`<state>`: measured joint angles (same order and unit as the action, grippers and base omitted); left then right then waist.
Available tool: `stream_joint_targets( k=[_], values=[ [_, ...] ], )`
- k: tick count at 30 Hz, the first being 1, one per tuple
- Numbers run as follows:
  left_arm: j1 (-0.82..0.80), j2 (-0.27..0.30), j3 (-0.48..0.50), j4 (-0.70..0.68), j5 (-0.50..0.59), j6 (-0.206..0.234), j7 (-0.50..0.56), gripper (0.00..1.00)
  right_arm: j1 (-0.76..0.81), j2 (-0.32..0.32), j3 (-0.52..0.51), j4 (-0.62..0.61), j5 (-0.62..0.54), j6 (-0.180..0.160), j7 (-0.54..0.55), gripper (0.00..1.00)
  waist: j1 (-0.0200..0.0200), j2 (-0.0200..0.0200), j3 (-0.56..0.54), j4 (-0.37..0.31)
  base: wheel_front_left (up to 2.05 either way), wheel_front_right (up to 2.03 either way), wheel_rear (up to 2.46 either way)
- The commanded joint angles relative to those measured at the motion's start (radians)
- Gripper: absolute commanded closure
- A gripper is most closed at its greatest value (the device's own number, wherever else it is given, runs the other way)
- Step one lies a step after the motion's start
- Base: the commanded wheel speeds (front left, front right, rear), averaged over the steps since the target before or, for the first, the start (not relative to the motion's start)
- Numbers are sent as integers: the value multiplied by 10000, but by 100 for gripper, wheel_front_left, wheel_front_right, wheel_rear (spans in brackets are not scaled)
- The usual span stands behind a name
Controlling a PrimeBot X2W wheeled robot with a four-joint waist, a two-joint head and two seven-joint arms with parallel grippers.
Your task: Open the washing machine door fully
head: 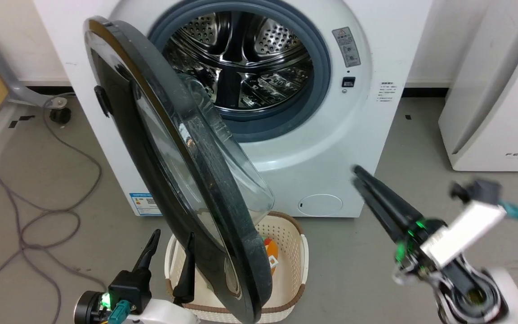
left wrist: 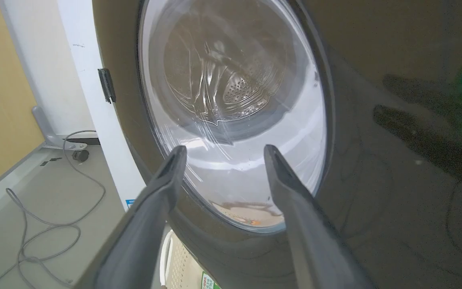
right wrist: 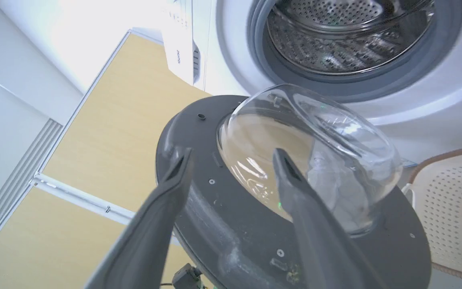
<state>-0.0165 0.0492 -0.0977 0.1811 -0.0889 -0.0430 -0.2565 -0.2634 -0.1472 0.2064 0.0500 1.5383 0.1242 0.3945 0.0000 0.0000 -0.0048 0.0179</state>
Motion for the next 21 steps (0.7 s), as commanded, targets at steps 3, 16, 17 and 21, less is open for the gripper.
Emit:
stream_joint_targets(
  k=[3,16,17,21],
  values=[
    [57,11,95,54,96,-36,-53,0,917,114,-411,-244,-610,65,-1095,0,0,0,3,-80,0,0,0],
    [169,11,400,121,194,-126,-53,0,2935,651,-2589,911,-7838,65,-5689,0,0,0,-104,-214,0,0,0],
    [183,11,419,122,192,-124,-53,0,2985,719,-2844,845,-8454,65,-5798,0,0,0,-117,-220,0,0,0],
    [219,11,473,142,200,-133,-53,0,3230,892,-3633,59,-11274,65,-6005,0,0,0,-156,-221,0,0,0]
  ],
)
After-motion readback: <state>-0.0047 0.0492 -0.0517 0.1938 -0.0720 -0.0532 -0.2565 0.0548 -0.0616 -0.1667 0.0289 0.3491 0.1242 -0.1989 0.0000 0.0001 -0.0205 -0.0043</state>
